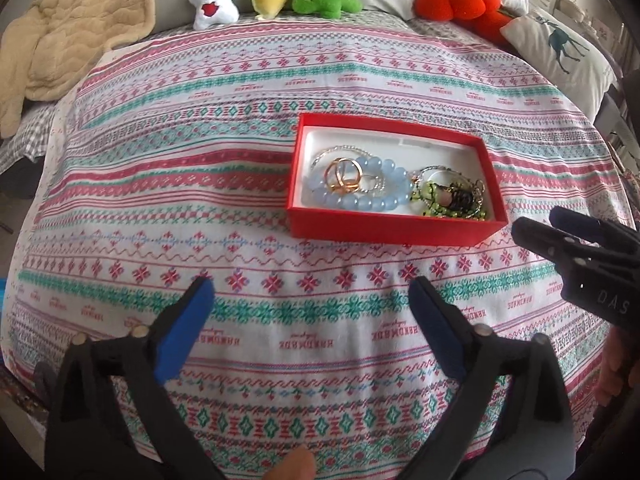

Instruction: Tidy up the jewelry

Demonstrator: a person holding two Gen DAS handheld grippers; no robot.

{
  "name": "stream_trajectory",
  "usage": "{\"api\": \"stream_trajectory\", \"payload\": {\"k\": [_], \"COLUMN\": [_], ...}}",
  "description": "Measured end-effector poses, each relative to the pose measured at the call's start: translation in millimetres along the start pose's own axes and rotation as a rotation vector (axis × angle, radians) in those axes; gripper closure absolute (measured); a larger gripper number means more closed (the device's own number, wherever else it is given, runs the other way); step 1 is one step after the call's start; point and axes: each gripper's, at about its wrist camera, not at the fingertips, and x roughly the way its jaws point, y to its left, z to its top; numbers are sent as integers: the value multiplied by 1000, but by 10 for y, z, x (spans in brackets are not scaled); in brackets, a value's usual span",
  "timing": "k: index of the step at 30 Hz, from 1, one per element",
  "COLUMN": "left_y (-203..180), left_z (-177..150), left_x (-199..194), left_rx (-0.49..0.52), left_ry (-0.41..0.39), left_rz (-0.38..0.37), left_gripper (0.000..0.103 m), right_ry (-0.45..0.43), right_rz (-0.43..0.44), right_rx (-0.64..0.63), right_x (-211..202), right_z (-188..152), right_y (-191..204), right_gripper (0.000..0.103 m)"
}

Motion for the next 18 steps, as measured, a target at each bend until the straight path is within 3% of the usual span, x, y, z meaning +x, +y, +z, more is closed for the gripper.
{"api": "stream_trajectory", "payload": {"k": [4, 7, 10, 18], "left_y": [21, 30, 28, -3], "left_z": [-3, 1, 16, 76], "left_x": [-18, 13, 49, 123], "left_rx": [-11, -15, -21, -34], "left_ry": [12, 33, 54, 82], "left_rz": [30, 51, 64, 76], "left_gripper": [1, 1, 1, 1], "right_ry": [51, 93, 113, 103], "right_rz": [-21, -47, -79, -142], "right_rx": [43, 48, 34, 35], "right_x": [2, 16, 30, 85], "right_z": [-38, -85, -116, -89], "right_y": [-26, -13, 25, -4], "right_gripper": [18, 15, 0, 0]}}
